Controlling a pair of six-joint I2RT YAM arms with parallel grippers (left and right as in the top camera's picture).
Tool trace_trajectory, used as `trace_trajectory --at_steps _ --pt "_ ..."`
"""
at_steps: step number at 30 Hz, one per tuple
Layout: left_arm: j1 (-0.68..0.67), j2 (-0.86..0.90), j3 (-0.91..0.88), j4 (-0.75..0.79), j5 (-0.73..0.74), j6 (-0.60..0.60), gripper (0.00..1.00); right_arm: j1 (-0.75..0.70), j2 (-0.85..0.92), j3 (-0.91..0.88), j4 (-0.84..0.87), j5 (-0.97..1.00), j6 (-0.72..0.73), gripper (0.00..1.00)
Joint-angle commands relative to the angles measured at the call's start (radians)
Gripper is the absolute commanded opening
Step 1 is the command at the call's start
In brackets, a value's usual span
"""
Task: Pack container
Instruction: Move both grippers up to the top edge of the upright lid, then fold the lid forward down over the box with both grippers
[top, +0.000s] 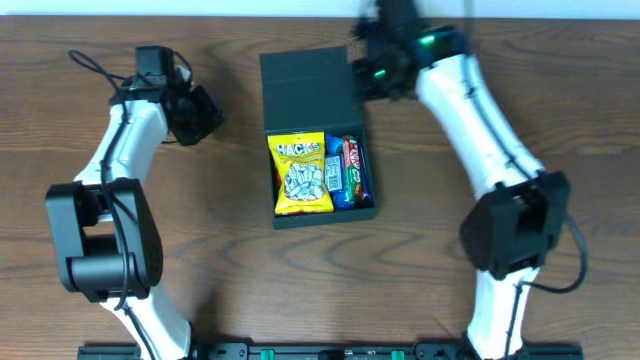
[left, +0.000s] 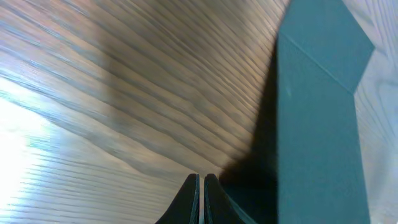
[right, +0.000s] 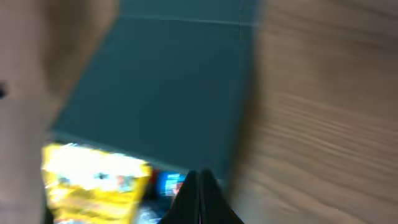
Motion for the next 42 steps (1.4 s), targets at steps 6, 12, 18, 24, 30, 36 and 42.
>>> trace_trajectory --at_steps 6,12,18,24,30,36,42 --pt "-0.089 0.128 0.018 0.066 0.017 -0.213 0.06 -0.111 0.179 -0.038 0.002 -0.267 0.036 0.01" --pt "-0.086 0.215 0.018 0.211 0.139 -0.367 0.06 -0.112 0.276 -0.038 0.037 -0.333 0.036 0.01" --pt "-0.087 0.27 0.02 0.318 0.2 -0.492 0.06 -0.108 0.333 -0.038 0.112 -0.459 0.037 0.01" --pt "-0.092 0.32 0.059 0.362 0.258 -0.536 0.06 -0.108 0.368 -0.038 0.195 -0.574 0.068 0.01" --pt "-0.097 0.34 0.14 0.362 0.315 -0.493 0.06 -0.108 0.368 -0.038 0.274 -0.681 0.074 0.01" --pt "-0.089 0.34 0.238 0.349 0.375 -0.394 0.06 -0.11 0.36 -0.027 0.343 -0.78 0.068 0.01" --pt "-0.068 0.335 0.34 0.246 0.402 -0.267 0.06 -0.11 0.296 0.0 0.326 -0.772 -0.029 0.01"
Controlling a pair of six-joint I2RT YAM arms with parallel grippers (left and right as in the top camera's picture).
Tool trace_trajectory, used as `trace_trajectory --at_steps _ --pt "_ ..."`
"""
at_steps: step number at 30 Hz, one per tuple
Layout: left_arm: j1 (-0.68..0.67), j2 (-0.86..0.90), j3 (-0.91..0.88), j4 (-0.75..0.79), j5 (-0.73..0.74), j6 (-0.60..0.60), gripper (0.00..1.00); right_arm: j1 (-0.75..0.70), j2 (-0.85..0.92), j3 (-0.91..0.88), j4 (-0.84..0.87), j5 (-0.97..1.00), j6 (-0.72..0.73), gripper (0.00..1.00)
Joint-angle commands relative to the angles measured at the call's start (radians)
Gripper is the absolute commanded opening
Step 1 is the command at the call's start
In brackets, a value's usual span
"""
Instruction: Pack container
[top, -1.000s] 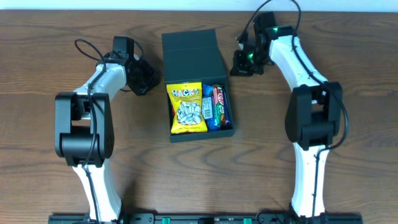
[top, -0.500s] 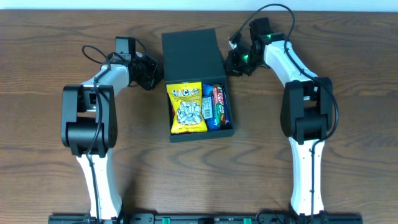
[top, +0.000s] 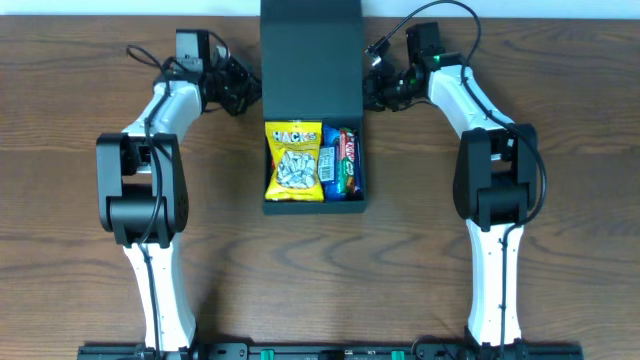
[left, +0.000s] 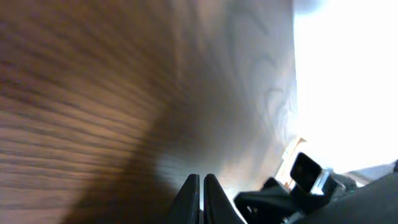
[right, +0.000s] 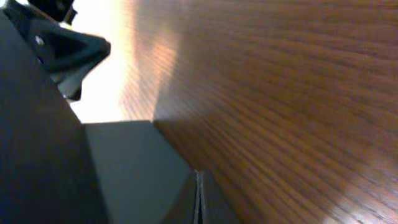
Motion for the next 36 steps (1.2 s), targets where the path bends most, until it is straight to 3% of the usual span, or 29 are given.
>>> trace_trajectory --at_steps 1,7,12,18,27,32,36 --pt "0.009 -0.002 0.077 -0.052 0.056 0.126 0.06 0.02 -0.079 0.034 -0.01 -0.049 -0.072 0.01" --pt "0.025 -0.036 0.161 -0.2 0.056 0.292 0.06 0.019 -0.216 0.034 -0.082 0.093 -0.183 0.01" --pt "0.025 -0.086 0.169 -0.208 0.055 0.363 0.06 0.019 -0.312 0.034 -0.124 0.118 -0.254 0.01" --pt "0.025 -0.121 0.169 -0.216 0.058 0.397 0.06 0.019 -0.334 0.034 -0.185 0.117 -0.301 0.01" --pt "0.024 -0.23 0.169 -0.374 0.004 0.578 0.06 0.019 -0.37 0.034 -0.303 0.131 -0.409 0.01" --pt "0.018 -0.312 0.169 -0.515 -0.039 0.706 0.06 0.021 -0.465 0.035 -0.36 0.266 -0.471 0.01" --pt "-0.003 -0.349 0.169 -0.581 -0.142 0.747 0.06 0.021 -0.554 0.035 -0.384 0.479 -0.435 0.01"
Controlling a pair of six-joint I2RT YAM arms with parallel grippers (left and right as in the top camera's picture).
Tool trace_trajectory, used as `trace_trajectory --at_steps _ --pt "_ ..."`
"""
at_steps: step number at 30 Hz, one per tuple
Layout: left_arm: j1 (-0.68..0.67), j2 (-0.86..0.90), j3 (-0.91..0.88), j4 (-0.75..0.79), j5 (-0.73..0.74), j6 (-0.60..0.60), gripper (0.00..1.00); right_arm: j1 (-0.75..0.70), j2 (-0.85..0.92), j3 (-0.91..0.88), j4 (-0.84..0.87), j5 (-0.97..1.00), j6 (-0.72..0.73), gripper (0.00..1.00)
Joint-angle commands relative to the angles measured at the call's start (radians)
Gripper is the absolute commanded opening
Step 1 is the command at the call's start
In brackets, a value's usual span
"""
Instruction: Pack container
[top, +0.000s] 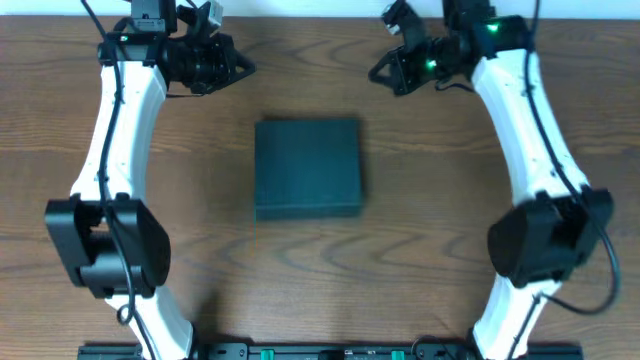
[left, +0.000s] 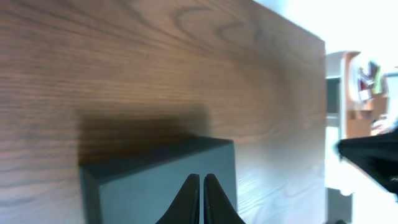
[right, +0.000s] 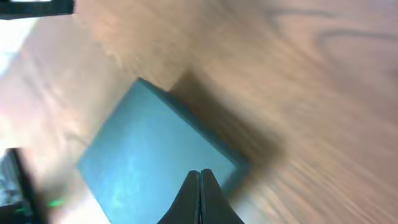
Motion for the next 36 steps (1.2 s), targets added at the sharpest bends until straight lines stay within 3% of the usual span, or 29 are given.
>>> trace_trajectory --at_steps 1,5,11,15,23,26,31,36 --pt "-0.026 -0.028 0.023 -0.034 -0.113 0.081 0.06 0.01 -0.114 0.003 -0.028 0.23 0.011 0.01" --pt "-0.105 -0.026 0.022 -0.151 -0.309 0.151 0.06 0.041 -0.192 0.003 -0.177 0.42 0.018 0.01" --pt "-0.201 -0.021 0.021 -0.283 -0.319 0.304 0.06 0.105 -0.283 -0.007 -0.354 0.474 0.148 0.01" --pt "-0.223 -0.021 -0.047 -0.296 -0.3 0.313 0.06 0.189 -0.35 -0.129 -0.369 0.452 0.261 0.01" --pt "-0.224 -0.021 -0.276 -0.206 -0.078 0.381 0.06 0.412 -0.64 -0.703 -0.019 0.482 0.523 0.02" --pt "-0.224 -0.021 -0.312 -0.175 -0.08 0.383 0.06 0.507 -0.708 -0.959 0.176 0.482 0.616 0.01" --pt "-0.224 -0.021 -0.357 -0.134 -0.079 0.383 0.06 0.575 -0.691 -1.207 0.463 0.515 0.711 0.02" --pt "-0.224 -0.02 -0.387 -0.094 -0.107 0.366 0.06 0.579 -0.631 -1.318 0.673 0.608 0.768 0.02"
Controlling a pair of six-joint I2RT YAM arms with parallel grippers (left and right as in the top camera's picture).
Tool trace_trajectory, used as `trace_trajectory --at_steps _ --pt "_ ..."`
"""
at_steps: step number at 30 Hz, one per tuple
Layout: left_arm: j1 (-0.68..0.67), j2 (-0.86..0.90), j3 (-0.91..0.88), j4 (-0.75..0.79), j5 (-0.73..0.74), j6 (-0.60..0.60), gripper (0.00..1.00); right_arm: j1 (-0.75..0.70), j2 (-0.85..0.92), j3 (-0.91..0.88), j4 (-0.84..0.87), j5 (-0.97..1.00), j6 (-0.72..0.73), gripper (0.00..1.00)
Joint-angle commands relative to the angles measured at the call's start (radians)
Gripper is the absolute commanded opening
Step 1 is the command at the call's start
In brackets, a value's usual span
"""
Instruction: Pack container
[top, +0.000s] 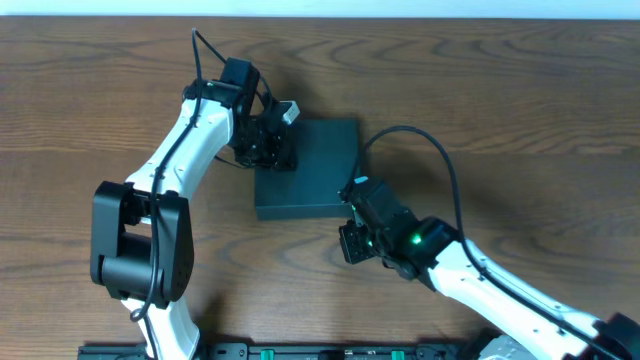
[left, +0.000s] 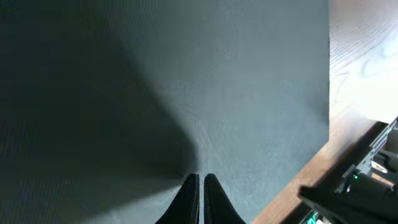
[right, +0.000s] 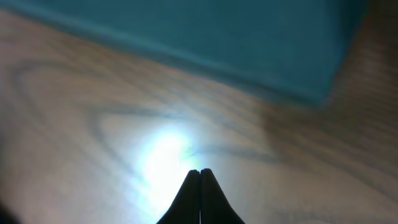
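The dark teal box (top: 318, 170) lies in the middle of the table with its lid down, so its contents are hidden. My left gripper (top: 272, 152) is shut and sits low over the lid's far left part. In the left wrist view the lid (left: 236, 81) fills the frame under the gripper (left: 200, 178). My right gripper (top: 352, 236) is shut over bare wood just in front of the box's near right corner. In the right wrist view the gripper (right: 199, 172) hangs over the table, with the box's side (right: 186, 37) beyond it.
The wooden table (top: 520, 110) stretches around the box on all sides. The right arm's cable (top: 440, 160) loops over the table to the right of the box. Part of the right arm (left: 354, 180) shows at the lower right of the left wrist view.
Both grippers were up near the far edge of the table, apart from the box. Now the left one is down on the lid and the right one is at the box's near right corner.
The box lay open, lid folded back, with a yellow snack bag and bars inside and a gripper on each side of the lid. Later the grippers were close at the lid's sides. Then the lid was down, grippers far off. Now both are at the shut box.
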Motion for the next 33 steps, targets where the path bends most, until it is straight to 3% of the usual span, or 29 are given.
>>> trace_trajectory --at_steps 1,11,19,29,33 --pt "0.002 -0.005 -0.025 0.012 -0.011 -0.004 0.06 0.008 0.055 -0.027 0.07 0.06 0.055 0.02" --pt "0.001 -0.005 -0.035 0.008 -0.052 -0.016 0.06 0.008 0.296 -0.027 0.393 0.08 0.054 0.02" --pt "0.001 -0.005 -0.035 0.004 -0.059 -0.016 0.06 0.008 0.316 -0.026 0.545 0.198 0.062 0.02" --pt "0.002 -0.005 -0.035 0.004 -0.109 -0.016 0.06 0.066 0.314 -0.019 0.584 0.28 0.073 0.02" --pt "0.002 -0.005 -0.035 -0.008 -0.109 -0.016 0.06 0.084 0.247 -0.013 0.481 0.23 0.073 0.01"
